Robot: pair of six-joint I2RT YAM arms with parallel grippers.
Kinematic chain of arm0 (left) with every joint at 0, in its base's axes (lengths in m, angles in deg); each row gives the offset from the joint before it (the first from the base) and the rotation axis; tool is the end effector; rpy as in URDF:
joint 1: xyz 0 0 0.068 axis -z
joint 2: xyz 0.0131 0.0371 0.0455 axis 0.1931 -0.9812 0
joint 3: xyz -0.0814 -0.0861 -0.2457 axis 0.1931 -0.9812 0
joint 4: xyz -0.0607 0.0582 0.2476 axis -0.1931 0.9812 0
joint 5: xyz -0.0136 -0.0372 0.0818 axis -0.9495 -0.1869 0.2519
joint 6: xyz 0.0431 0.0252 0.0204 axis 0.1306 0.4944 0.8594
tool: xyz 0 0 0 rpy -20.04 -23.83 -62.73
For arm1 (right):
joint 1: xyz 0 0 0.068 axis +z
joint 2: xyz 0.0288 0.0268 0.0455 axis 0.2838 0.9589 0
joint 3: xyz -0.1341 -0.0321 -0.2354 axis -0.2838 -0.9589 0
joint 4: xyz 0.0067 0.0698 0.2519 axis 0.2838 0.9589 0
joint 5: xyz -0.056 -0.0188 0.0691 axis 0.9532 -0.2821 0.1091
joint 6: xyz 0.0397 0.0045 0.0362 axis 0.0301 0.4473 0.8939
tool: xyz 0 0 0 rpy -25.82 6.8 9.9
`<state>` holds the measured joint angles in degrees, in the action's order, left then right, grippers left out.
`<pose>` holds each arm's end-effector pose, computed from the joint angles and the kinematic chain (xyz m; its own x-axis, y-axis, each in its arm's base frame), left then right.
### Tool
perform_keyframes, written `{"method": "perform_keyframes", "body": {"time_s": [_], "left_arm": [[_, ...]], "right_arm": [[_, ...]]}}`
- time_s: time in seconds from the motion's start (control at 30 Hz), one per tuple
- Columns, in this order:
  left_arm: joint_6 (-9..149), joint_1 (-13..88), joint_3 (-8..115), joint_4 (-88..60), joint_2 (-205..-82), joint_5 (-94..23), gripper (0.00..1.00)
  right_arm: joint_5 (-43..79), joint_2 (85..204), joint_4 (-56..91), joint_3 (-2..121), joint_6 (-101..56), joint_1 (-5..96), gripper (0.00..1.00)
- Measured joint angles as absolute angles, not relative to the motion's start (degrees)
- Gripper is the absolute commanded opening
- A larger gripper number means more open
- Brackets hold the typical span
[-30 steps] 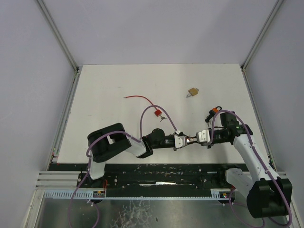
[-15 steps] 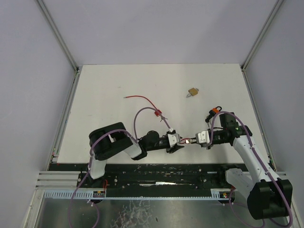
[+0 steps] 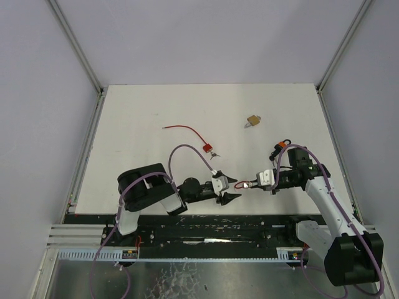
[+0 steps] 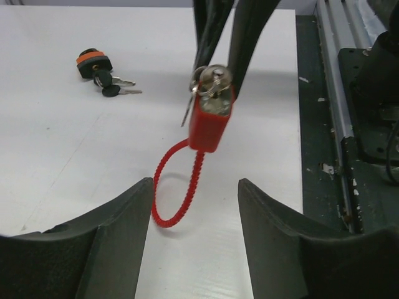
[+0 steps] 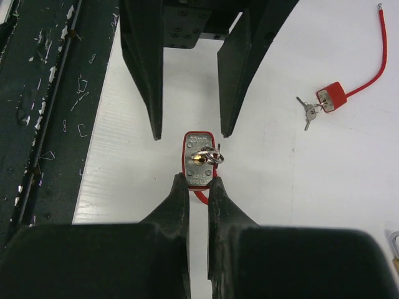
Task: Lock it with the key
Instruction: Lock the lock.
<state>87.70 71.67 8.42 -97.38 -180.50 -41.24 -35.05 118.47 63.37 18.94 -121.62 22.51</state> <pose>0.1447 -0.2734 0.1211 0.1066 0.0173 -0.9941 0.9572 0.2687 0.1074 0.1527 0.0473 0.2185 0.4310 -0.4418 -0.7868 -0.8969 -0.1137 -0.4274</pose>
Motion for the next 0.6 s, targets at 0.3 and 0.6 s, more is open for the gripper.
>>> {"method": "perform_keyframes", "body": {"time_s": [0.3, 0.6], "left_arm": [[87.7, 74.5, 10.6, -98.6, -180.7, -37.1, 0.47], [87.2, 74.5, 14.1, -98.7, -183.1, -36.2, 0.37]], "right_arm": [[-35.1, 118.8, 62.8, 18.9, -120.9, 22.5, 0.0], [-35.1, 119.0, 62.7, 18.9, -120.8, 22.5, 0.0]]}}
